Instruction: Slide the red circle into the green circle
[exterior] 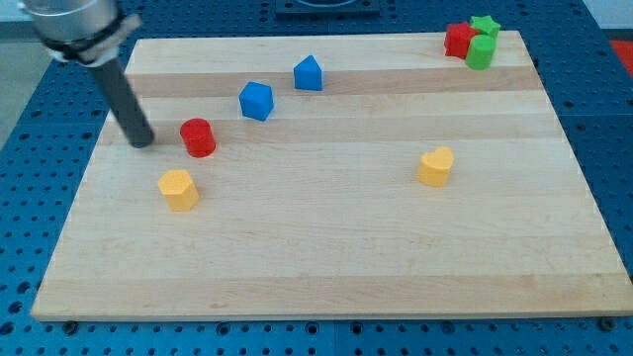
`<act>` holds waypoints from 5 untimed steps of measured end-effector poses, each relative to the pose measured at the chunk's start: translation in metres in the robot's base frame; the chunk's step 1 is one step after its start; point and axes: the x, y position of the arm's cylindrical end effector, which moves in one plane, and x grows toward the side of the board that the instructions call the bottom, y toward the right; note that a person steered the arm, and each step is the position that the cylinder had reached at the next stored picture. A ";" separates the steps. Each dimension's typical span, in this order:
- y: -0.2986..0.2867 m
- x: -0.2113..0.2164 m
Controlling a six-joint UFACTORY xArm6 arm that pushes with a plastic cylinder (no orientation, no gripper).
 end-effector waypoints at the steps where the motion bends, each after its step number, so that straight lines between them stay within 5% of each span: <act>1: 0.076 0.006; 3: 0.195 0.008; 5: 0.169 0.035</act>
